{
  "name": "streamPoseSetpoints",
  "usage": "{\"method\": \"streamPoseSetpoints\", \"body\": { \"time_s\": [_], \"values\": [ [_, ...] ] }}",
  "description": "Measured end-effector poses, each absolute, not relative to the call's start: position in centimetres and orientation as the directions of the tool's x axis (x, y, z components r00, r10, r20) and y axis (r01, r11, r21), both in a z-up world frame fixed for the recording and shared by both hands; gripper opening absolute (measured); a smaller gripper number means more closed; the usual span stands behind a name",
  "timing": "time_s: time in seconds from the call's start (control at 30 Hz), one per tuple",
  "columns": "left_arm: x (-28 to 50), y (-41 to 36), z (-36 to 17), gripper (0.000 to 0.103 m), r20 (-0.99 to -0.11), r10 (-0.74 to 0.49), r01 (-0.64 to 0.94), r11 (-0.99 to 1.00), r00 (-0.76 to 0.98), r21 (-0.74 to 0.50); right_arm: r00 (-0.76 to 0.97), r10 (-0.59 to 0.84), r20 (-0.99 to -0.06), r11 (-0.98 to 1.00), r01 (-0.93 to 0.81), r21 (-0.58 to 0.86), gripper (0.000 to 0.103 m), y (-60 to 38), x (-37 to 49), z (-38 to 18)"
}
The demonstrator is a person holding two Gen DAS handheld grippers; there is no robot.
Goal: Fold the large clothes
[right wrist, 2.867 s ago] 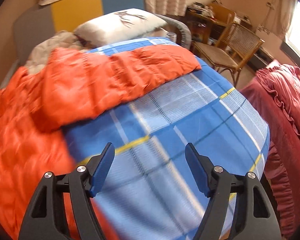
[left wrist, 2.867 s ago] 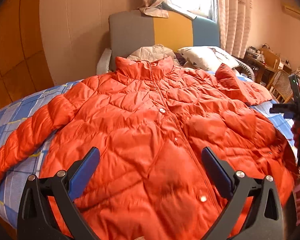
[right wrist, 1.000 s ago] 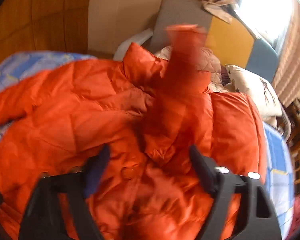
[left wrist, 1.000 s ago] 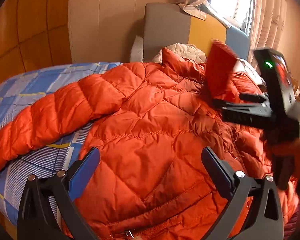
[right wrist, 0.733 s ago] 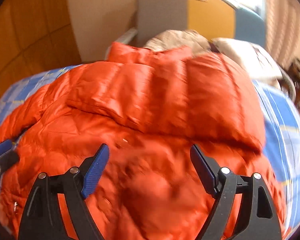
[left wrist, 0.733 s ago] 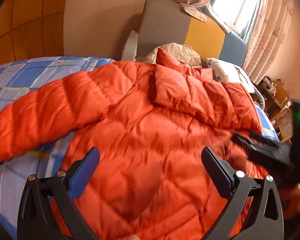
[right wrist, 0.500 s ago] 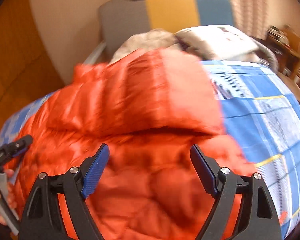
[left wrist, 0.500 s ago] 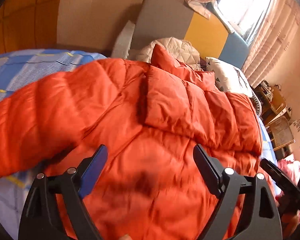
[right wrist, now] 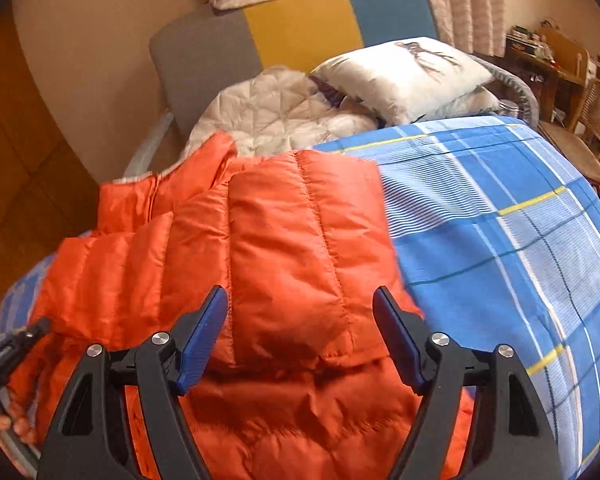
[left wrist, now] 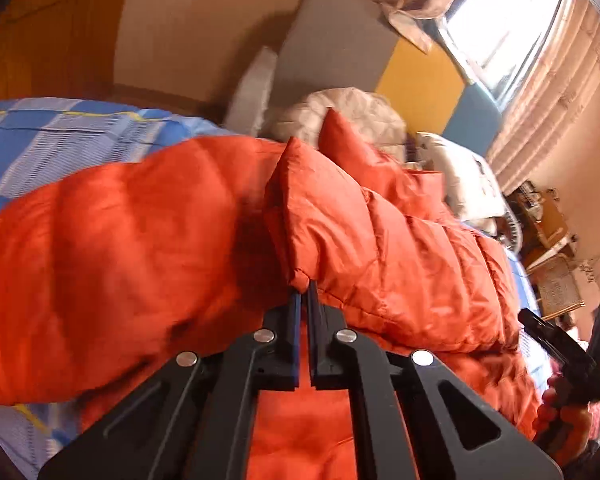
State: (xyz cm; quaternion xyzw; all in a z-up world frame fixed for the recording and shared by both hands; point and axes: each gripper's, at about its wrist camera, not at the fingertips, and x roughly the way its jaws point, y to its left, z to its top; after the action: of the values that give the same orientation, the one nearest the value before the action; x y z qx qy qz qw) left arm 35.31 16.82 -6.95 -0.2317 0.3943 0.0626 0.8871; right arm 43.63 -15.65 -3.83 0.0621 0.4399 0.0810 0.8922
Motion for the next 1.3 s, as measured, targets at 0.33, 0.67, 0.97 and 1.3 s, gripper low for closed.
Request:
{"method": "streamPoseSetpoints", "body": {
  "time_s": [0.33,0.67,0.97,1.3],
  "values": [
    [35.3,16.4,-9.7,0.030,-0.813,0.024,-0.346,0.912,0.581,-0.221,0.537,0.033,-0.843,0.995,-0.099,-0.024,0.073,-11.6,45.2,-8.1],
    [23.5,19.9,-5.9,0.072,-0.713,0.076,-0.469,0.801,0.697,-0.373,0.592,0.161,-0.790,0.974,-0.227,0.029,0.084,-9.8,36.5,-4.2],
    [9.7,30.2,-7.9,0.073,-0.720,0.221,-0.702,0.527,0.657,-0.479,0.588,0.201,-0.784,0.930,-0.365,-0.035,0.084,-5.9,27.6,-5.3],
    [6.3,39.5,-11.8,0.032,-0.735,0.264,-0.780,0.268,0.625,-0.566,0.571,0.154,-0.806,0.945,-0.324,-0.049,0.084,-7.2,25.6,-6.6]
  ]
}}
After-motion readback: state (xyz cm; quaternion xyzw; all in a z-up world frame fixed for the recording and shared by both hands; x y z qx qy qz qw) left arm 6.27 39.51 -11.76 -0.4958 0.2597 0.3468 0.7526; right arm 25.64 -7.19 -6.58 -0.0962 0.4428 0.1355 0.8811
